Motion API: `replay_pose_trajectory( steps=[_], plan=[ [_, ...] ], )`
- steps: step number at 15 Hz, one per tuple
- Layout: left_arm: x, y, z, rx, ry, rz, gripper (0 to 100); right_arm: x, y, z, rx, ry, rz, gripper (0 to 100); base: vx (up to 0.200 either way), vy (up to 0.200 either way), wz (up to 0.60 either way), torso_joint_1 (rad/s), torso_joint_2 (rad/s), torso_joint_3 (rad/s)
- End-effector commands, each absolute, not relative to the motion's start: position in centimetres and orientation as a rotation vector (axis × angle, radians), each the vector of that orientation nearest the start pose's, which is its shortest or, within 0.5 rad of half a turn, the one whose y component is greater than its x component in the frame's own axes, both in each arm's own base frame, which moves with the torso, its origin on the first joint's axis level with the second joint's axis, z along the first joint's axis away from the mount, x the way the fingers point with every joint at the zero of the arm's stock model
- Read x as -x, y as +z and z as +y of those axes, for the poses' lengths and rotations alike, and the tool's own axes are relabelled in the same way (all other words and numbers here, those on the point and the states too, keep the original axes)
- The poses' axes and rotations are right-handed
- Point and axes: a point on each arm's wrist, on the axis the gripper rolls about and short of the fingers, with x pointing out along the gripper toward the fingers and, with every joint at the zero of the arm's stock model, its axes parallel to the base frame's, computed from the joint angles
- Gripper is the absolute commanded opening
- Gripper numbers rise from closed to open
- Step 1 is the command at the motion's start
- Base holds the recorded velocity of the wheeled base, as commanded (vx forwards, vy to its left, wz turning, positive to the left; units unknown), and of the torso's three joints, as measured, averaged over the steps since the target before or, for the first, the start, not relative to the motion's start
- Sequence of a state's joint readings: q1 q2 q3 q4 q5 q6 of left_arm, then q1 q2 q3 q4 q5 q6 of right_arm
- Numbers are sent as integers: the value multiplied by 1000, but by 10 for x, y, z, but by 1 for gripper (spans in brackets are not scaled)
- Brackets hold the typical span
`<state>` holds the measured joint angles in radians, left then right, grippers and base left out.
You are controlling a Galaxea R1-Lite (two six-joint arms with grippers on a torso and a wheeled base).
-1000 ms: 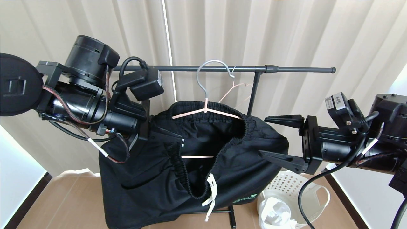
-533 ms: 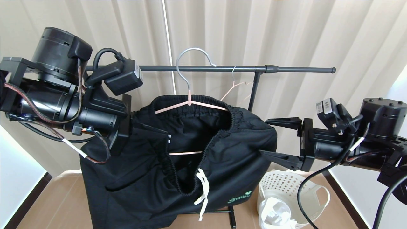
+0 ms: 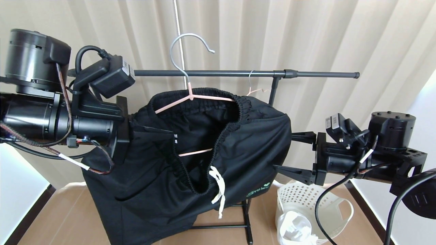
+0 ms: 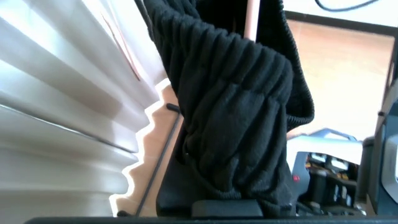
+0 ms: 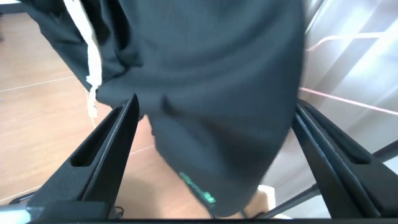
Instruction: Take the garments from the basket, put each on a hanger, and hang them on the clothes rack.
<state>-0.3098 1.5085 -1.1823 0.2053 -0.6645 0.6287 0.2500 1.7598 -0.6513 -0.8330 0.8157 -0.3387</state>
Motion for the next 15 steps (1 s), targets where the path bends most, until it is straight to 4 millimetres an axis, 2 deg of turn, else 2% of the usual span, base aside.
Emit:
replay_pose_trajectory(
  steps=[1,6,10,11,15],
  plan=[
    [-234,262,-89,-464,-1080,221,0,-287,137,88,215,1090,122,100,0,0,0,0,0,0],
    [-225,267,-88,-471,-1084,194,0,-300,130,82,222,1056,98,100,0,0,0,0,0,0],
    [-212,270,-89,-478,-1098,172,0,-301,130,82,223,1051,93,100,0,0,0,0,0,0],
    [-209,271,-88,-480,-1098,166,0,-302,130,82,224,1051,92,0,0,0,0,0,0,0],
    [-197,272,-84,-481,-1095,153,0,-302,132,81,224,1046,89,0,0,0,0,0,0,0]
  ],
)
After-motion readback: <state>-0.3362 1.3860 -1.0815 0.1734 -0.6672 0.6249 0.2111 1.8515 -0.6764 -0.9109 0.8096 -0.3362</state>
